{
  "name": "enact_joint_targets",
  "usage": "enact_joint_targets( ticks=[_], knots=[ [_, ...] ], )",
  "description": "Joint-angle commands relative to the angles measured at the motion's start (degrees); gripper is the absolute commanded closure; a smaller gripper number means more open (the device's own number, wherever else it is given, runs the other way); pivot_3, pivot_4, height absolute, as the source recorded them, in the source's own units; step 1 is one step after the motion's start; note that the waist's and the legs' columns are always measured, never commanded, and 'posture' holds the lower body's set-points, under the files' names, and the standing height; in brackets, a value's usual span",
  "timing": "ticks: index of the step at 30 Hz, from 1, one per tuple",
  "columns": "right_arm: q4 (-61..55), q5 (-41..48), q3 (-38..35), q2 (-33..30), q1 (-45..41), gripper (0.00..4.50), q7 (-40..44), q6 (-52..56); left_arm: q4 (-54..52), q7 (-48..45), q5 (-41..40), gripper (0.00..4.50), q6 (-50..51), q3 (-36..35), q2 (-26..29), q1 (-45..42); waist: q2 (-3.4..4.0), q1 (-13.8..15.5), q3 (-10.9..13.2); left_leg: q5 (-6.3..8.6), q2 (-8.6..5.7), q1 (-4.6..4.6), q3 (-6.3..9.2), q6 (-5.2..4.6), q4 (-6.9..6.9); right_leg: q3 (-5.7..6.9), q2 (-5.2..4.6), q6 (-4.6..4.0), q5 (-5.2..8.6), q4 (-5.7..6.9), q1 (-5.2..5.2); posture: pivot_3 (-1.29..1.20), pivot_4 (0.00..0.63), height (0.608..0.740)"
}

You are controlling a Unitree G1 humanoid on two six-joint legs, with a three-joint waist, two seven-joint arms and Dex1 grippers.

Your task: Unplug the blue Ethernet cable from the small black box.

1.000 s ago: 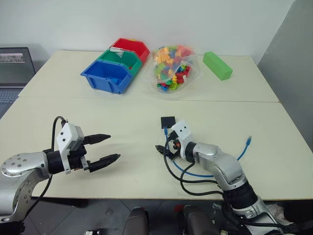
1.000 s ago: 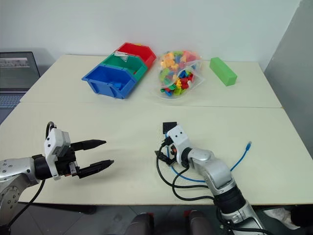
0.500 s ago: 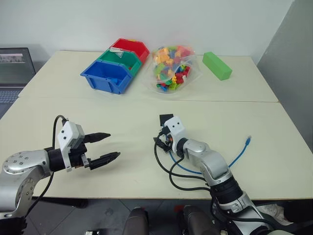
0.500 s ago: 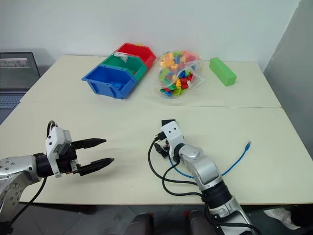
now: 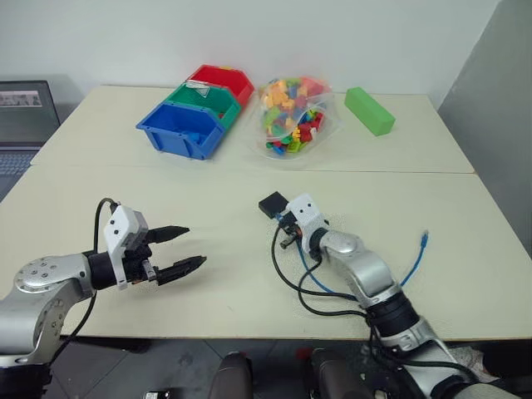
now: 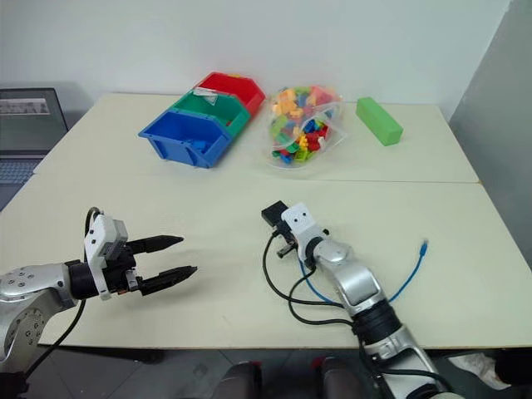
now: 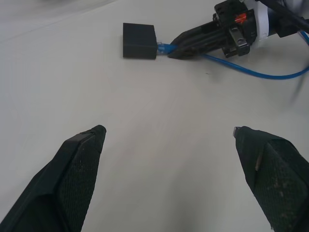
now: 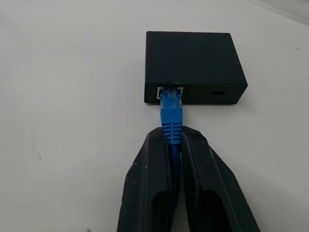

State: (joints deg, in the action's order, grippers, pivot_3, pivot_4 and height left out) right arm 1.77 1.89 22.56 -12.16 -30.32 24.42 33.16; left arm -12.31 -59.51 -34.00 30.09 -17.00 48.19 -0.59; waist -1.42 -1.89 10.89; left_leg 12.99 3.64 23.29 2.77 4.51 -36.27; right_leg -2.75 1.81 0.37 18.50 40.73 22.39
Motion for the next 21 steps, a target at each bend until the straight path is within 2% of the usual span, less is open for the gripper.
enact_joint_targets(
  ticks=[1, 6, 10, 15, 21],
  knots=[
    [-7.00, -2.64, 3.23, -7.74, -1.28, 4.46, 10.98, -13.59, 1.05, 1.16, -6.64, 0.00, 6.93, -0.91, -1.52, -3.88, -0.01, -0.04, 0.00, 0.00, 0.02, 0.01, 0.01, 0.00, 0.00, 0.01, 0.01, 0.00, 0.00, -0.01, 0.00, 0.00, 0.150, 0.740],
    [-5.64, -6.61, 4.82, -16.31, -4.49, 4.46, 20.22, -37.96, 5.20, 2.52, -17.53, 0.00, 19.98, -2.01, -3.51, -11.73, -0.03, -0.19, 0.02, 0.00, 0.04, -0.02, 0.06, 0.00, 0.11, 0.10, 0.04, 0.00, 0.01, 0.00, 0.01, 0.00, 0.150, 0.740],
    [-3.39, -7.26, 4.09, -17.57, -6.53, 4.46, 22.97, -48.80, 6.67, 2.76, -21.98, 0.00, 25.77, -0.98, -4.38, -16.39, -0.07, -0.57, 0.02, 0.00, 0.03, -0.10, 0.05, 0.01, 0.11, 0.07, 0.06, 0.00, 0.00, 0.01, -0.06, 0.00, 0.150, 0.740],
    [-3.08, -7.78, 3.25, -16.85, -7.40, 4.46, 23.96, -52.94, 6.15, 4.06, -26.22, 0.00, 30.42, -0.68, -6.20, -19.77, -0.07, -0.50, 0.03, -0.01, 0.02, -0.08, 0.07, 0.03, 0.13, 0.07, 0.03, -0.01, 0.00, 0.02, -0.08, 0.00, 0.150, 0.740],
    [-3.68, -7.86, 2.34, -16.35, -7.73, 4.46, 24.56, -53.02, 5.37, 3.34, -26.54, 0.00, 31.15, 0.54, -6.25, -19.76, -0.07, -0.40, 0.03, -0.03, 0.02, -0.10, 0.11, 0.05, 0.13, 0.08, 0.02, -0.03, -0.01, 0.06, -0.08, 0.00, 0.150, 0.740]
  ],
)
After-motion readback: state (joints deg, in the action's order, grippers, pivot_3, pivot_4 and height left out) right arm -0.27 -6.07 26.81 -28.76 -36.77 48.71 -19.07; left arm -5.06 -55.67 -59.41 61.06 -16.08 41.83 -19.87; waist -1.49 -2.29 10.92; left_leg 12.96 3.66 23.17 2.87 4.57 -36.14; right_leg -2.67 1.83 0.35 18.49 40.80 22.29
